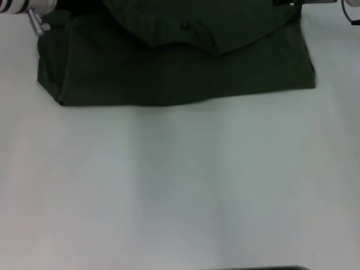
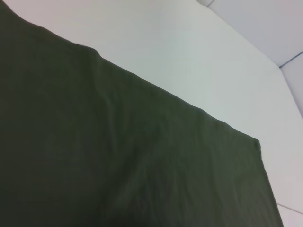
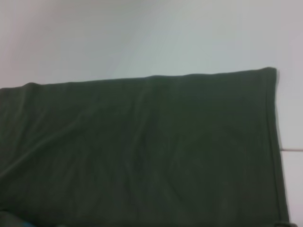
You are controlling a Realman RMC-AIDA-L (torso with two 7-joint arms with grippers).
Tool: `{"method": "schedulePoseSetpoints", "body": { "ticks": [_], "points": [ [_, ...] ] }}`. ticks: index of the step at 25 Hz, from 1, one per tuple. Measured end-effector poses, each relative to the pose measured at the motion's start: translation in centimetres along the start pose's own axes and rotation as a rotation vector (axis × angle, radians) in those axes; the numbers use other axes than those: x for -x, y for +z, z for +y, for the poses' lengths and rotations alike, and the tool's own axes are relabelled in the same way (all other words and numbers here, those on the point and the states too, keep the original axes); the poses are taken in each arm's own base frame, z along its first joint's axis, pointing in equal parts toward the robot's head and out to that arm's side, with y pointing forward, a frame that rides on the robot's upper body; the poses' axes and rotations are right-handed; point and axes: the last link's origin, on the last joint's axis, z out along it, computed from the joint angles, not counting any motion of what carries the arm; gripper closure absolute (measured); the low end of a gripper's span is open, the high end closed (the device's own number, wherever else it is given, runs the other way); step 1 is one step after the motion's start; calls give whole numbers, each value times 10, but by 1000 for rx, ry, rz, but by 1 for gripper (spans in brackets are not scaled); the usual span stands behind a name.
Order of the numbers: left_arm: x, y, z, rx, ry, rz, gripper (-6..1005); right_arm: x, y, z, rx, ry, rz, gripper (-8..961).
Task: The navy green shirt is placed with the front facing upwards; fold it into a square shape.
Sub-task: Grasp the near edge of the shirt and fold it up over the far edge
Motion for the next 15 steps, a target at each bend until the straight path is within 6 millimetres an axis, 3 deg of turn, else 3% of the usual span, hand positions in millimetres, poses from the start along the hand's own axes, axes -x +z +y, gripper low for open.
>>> {"method": "schedulePoseSetpoints", "body": {
  "ticks": [5,7,15],
  "points": [
    [2,-4,1,14,11,-34,601,0,-6,-1,33,18,45,438],
    [0,-9,-1,15,18,-31,535,0,-9,-1,46,19,63,316],
    [-12,-38,-33,-21,-60,44,385,8,-28,10,161,19,109,117]
  ]
}}
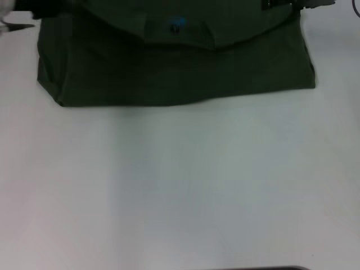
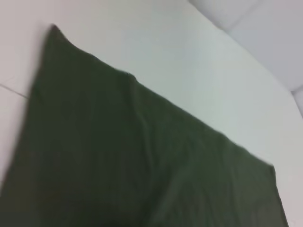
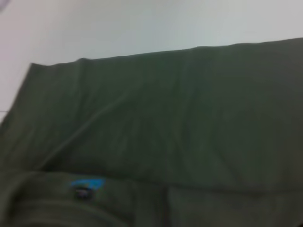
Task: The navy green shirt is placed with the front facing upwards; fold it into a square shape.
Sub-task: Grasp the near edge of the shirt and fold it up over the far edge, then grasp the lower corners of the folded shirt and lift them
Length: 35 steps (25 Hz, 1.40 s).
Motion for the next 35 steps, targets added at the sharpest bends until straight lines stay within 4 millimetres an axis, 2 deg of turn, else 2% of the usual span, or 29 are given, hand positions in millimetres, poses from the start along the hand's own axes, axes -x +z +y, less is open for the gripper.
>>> {"method": "schedulePoseSetpoints", "body": {
  "ticks": [6,12,20,28,35],
  "points": [
    [-11,-21,-14,23,-62,41,347,3,-18,9,98,15,28,41],
    [0,-29,-7,140,-9,-28,347,-5,-28,9,161,23,70,3],
    [17,-51,-14,201,141,-213,348,-35,-55,-21,181,113,112,3],
    [45,-45,-33,144,273,-275,348,-61,-65,-33,209,155,103,4],
    [57,-35,-47,49,269,-287,347,-66,-65,-34,218,167,110,4]
  ]
}}
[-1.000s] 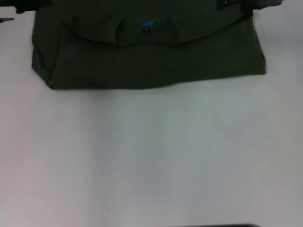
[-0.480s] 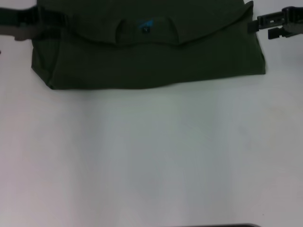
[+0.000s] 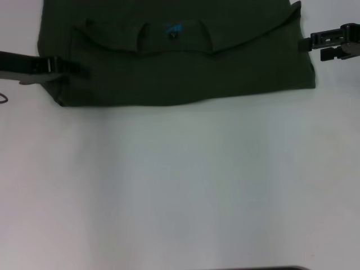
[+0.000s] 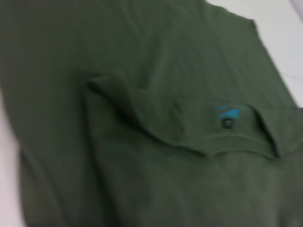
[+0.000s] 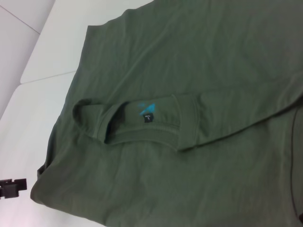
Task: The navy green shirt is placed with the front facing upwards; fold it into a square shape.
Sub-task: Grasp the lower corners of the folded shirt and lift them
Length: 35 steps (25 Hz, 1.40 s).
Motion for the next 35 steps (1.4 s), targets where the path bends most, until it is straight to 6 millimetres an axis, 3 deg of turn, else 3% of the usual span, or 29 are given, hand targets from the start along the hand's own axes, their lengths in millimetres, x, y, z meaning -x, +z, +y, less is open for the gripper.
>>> {"method": "schedulePoseSetpoints", "body": {
  "ticks": [10,35],
  "points": [
    [1,3,-18,-129,21,10,347,2,1,0,-1,1,-13,5],
    [11,36,-3,-138,2,-81,343,0,0,-2,2,16,-19,6]
  ]
}}
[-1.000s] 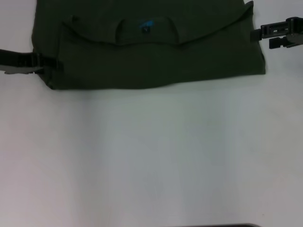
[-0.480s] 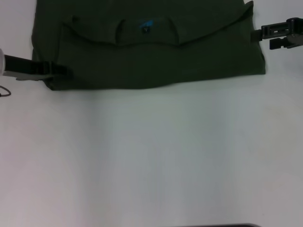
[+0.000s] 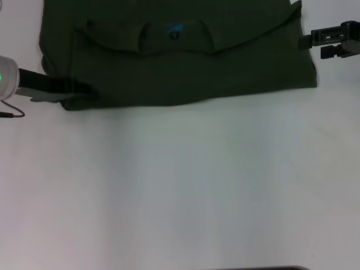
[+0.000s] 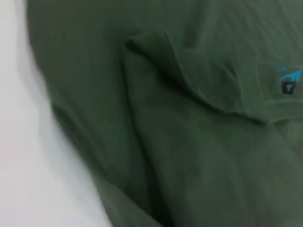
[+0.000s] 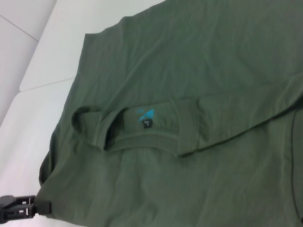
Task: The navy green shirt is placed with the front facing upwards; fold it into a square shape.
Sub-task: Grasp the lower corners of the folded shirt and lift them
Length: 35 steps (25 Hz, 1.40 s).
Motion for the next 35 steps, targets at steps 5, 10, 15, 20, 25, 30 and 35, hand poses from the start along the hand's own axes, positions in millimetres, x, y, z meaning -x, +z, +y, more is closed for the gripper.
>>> {"method": "schedulePoseSetpoints", "body": {
  "ticks": [5,10,15,20,25,30,35],
  "points": [
    [-2,-4,-2,-28,-31,-88,393,2,0,2,6,-2,-4,6],
    [-2,-3,0,-50,-25,-102,554,4,0,3,8,-4,-5,6],
    [-4,-3,2,-43,-24,-97,757,3,-2,1,2,3,-5,6],
    [-7,-8,7,-26,-17,-95,896,0,-6,-5,-31,3,11,6],
    [-12,-19,13,-6,6,-117,961,0,-14,-18,-124,-4,42,7],
    [-18,-26,21,5,32,-121,974,2,-6,-24,-172,-15,11,7],
    [-23,-28,24,9,40,-116,975,-2,14,-28,-208,-24,4,7]
  ]
}}
